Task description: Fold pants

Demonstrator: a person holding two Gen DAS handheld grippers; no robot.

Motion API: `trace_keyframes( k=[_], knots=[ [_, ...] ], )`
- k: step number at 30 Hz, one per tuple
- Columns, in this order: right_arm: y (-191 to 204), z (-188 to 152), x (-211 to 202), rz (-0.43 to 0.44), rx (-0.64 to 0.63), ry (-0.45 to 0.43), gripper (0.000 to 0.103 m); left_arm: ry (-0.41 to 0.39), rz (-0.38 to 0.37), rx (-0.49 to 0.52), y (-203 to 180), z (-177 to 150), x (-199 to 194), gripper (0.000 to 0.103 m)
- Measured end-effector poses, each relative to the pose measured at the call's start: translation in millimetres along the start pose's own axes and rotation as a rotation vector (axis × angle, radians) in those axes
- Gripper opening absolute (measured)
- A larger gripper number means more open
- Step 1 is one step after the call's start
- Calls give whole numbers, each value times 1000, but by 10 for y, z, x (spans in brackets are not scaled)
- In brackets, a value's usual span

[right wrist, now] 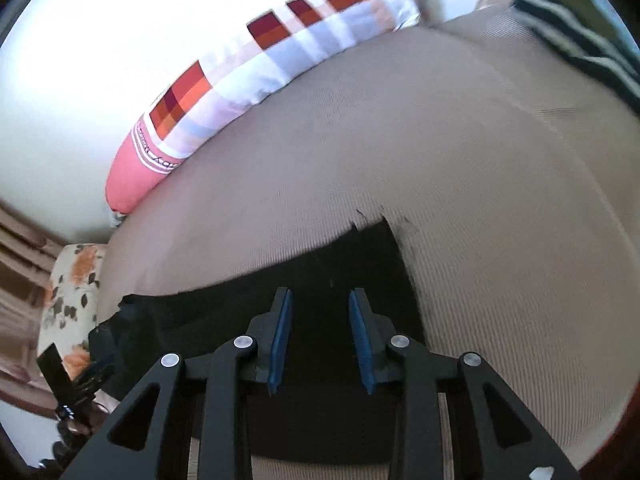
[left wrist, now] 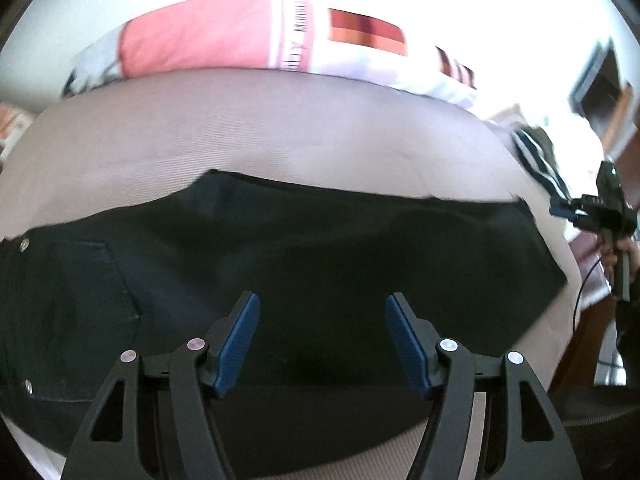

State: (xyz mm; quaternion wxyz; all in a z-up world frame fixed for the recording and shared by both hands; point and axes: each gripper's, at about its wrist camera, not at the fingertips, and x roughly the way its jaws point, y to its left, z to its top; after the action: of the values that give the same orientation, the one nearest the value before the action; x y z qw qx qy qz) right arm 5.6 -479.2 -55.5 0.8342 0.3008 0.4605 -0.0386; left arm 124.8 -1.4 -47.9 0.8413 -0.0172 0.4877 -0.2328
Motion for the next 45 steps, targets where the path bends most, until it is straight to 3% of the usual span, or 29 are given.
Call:
trace_keyframes(
  k=[8, 15, 20, 25, 32, 34, 39, 45],
  knots=[
    [-181, 387, 525, 10, -22, 140, 28, 17, 56, -74, 86, 43, 138, 66],
    [-205, 450, 636, 45, -88, 167, 27, 36, 67, -72, 17, 117, 259, 66],
    [-139, 412, 679, 82, -153, 189, 19, 49, 74, -56, -58, 143, 327, 66],
    [-130, 398, 653, 68, -159, 144, 6, 60, 87, -43, -118, 125, 392, 66],
    [179, 177, -43, -61, -215, -138, 2, 47, 97, -12, -185, 161, 431, 66],
    [173, 152, -108, -92, -201, -168, 2, 36, 96, -5, -203, 169, 435, 66],
    [155, 185, 237, -219, -187, -143, 2, 24, 110, 10, -221, 173, 507, 66],
    [94, 242, 460, -269, -142, -108, 2, 45, 144, 42, -138, 178, 675, 66]
  ],
)
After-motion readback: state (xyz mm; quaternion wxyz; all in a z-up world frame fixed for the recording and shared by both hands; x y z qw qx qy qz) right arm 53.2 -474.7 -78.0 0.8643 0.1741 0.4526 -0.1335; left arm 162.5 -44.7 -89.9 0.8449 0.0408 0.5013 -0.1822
